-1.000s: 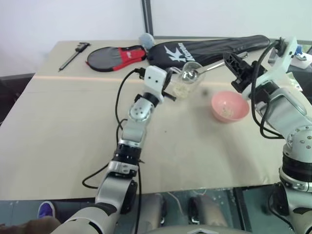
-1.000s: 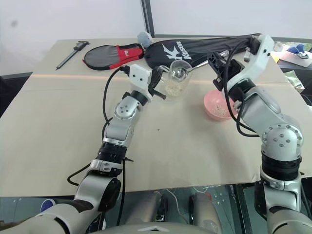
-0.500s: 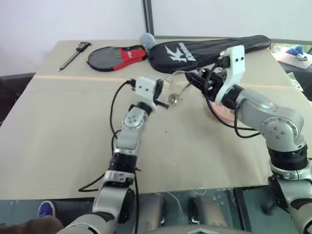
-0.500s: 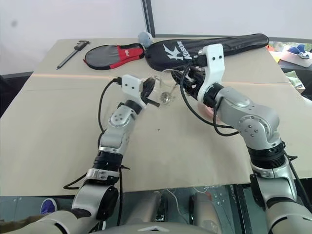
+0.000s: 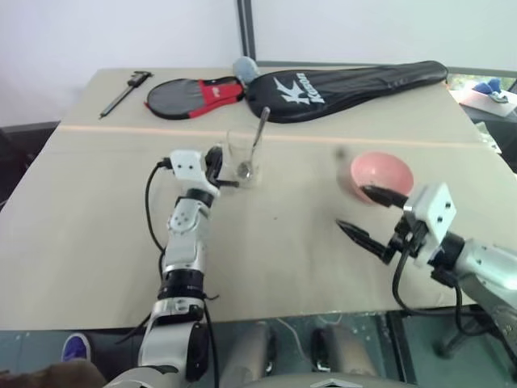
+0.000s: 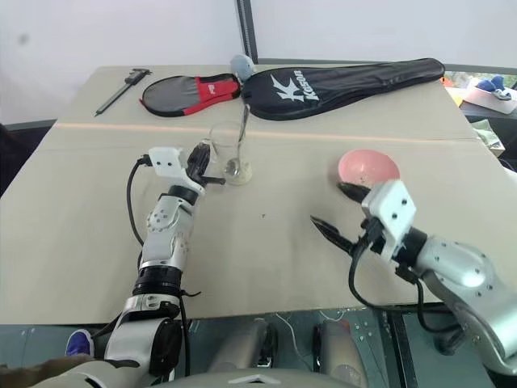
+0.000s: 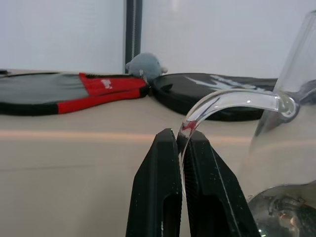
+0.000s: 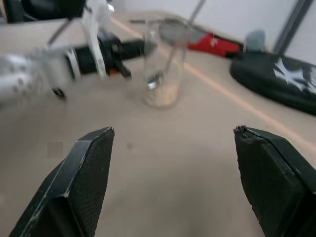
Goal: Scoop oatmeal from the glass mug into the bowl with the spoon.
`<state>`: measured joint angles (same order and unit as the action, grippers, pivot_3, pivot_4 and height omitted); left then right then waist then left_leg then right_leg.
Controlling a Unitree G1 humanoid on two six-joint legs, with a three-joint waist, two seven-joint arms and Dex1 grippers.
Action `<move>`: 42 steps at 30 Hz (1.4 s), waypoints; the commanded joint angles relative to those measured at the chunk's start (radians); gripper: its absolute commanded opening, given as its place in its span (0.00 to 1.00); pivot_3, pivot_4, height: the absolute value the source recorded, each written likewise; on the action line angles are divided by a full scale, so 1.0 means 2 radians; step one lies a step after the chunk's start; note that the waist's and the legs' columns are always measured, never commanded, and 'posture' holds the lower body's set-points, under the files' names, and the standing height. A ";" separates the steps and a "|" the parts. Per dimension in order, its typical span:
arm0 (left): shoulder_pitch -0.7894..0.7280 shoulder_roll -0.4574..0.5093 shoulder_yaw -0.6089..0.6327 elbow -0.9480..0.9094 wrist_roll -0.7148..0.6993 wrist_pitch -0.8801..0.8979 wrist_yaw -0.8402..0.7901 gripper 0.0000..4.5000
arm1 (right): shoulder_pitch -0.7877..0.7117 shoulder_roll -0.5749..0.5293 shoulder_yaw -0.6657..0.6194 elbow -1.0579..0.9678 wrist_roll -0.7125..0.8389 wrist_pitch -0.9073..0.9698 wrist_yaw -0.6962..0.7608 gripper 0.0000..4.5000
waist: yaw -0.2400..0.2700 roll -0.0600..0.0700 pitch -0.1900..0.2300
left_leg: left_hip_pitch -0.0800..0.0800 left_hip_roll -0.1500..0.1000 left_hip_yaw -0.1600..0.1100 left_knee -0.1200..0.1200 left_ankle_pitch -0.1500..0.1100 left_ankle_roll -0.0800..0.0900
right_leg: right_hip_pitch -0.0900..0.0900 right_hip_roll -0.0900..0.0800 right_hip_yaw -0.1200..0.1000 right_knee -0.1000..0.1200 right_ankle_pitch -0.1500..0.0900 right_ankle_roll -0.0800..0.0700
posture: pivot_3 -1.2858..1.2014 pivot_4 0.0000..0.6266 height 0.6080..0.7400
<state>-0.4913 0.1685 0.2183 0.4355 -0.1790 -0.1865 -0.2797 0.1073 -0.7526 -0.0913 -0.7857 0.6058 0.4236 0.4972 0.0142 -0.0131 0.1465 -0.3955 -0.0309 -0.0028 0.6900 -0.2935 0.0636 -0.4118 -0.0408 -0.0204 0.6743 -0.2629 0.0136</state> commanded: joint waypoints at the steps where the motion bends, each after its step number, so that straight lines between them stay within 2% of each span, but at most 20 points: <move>1: -0.003 0.000 0.009 0.022 -0.004 -0.033 0.008 0.00 | 0.046 0.011 -0.055 -0.020 -0.028 -0.059 0.024 0.87 | 0.002 0.000 0.000 | 0.000 0.000 0.000 0.000 0.000 0.000 | 0.000 0.000 0.000 0.000 0.000 0.000 | 0.52 0.24 1.00; 9: -0.017 0.009 0.020 0.061 -0.009 -0.047 0.021 0.00 | 0.094 0.031 -0.102 -0.033 -0.017 -0.077 0.046 0.87 | 0.001 0.000 0.000 | 0.002 0.000 0.000 0.000 0.000 0.000 | 0.001 0.000 0.000 0.001 0.000 0.000 | 0.52 0.24 1.00; 16: -0.023 0.013 0.029 0.109 -0.013 -0.060 0.036 0.00 | 0.086 0.032 -0.110 -0.031 -0.017 -0.078 0.061 0.87 | 0.001 0.000 0.000 | 0.004 0.000 0.000 0.000 0.000 0.000 | 0.003 0.000 0.000 0.001 0.000 0.000 | 0.52 0.24 1.00; 20: -0.013 0.011 0.031 0.125 -0.015 -0.071 0.036 0.33 | 0.075 0.033 -0.106 -0.026 -0.016 -0.074 0.062 0.88 | 0.000 0.000 0.000 | 0.007 0.000 0.000 -0.001 -0.001 0.001 | 0.006 0.000 0.000 0.000 0.000 0.000 | 0.52 0.24 1.00; 21: -0.009 0.010 0.032 0.125 -0.016 -0.074 0.035 0.37 | 0.072 0.033 -0.107 -0.025 -0.015 -0.072 0.063 0.88 | 0.000 0.000 0.000 | 0.007 0.000 0.000 -0.001 -0.001 0.001 | 0.006 0.000 0.000 0.000 0.000 0.000 | 0.52 0.24 1.00; 25: 0.012 0.009 0.030 0.109 -0.019 -0.076 0.026 0.74 | 0.064 0.033 -0.108 -0.015 -0.014 -0.070 0.069 0.88 | 0.000 0.000 -0.001 | 0.007 0.000 0.000 -0.001 0.000 0.000 | 0.007 0.000 0.000 -0.001 0.000 0.000 | 0.52 0.24 1.00; 27: 0.025 0.010 0.029 0.091 -0.022 -0.074 0.020 0.96 | 0.059 0.035 -0.105 -0.011 -0.014 -0.069 0.070 0.88 | -0.001 0.001 -0.001 | 0.008 0.000 0.000 -0.001 0.000 0.000 | 0.007 0.000 0.000 -0.001 0.000 0.000 | 0.52 0.24 1.00; 28: 0.031 0.012 0.027 0.084 -0.021 -0.074 0.018 0.99 | 0.056 0.035 -0.102 -0.008 -0.015 -0.069 0.070 0.88 | -0.001 0.001 -0.001 | 0.008 0.000 0.000 -0.002 0.000 0.000 | 0.007 0.000 0.000 -0.001 0.000 0.000 | 0.52 0.24 1.00; 38: 0.053 0.015 0.009 0.033 -0.013 -0.059 0.010 0.99 | 0.040 0.042 -0.094 0.011 -0.019 -0.066 0.073 0.88 | 0.000 0.001 -0.002 | 0.007 0.000 0.000 -0.002 0.000 0.000 | 0.007 0.000 0.000 -0.002 0.000 0.000 | 0.52 0.24 1.00; 42: 0.095 0.028 0.010 -0.045 -0.033 -0.013 -0.007 0.99 | 0.057 0.042 -0.090 0.005 -0.040 -0.071 0.075 0.88 | 0.000 0.001 -0.002 | 0.007 0.000 0.000 -0.002 0.000 0.000 | 0.007 0.000 0.000 -0.002 0.000 0.000 | 0.52 0.24 1.00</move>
<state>-0.3391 0.2041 0.2341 0.4296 -0.2180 -0.2608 -0.2689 0.2067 -0.6674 -0.2694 -0.7486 0.5457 0.3006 0.6412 0.0137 -0.0104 0.1435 -0.3807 -0.0303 -0.0029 0.6851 -0.2943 0.0637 -0.3980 -0.0414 -0.0197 0.6698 -0.2630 0.0136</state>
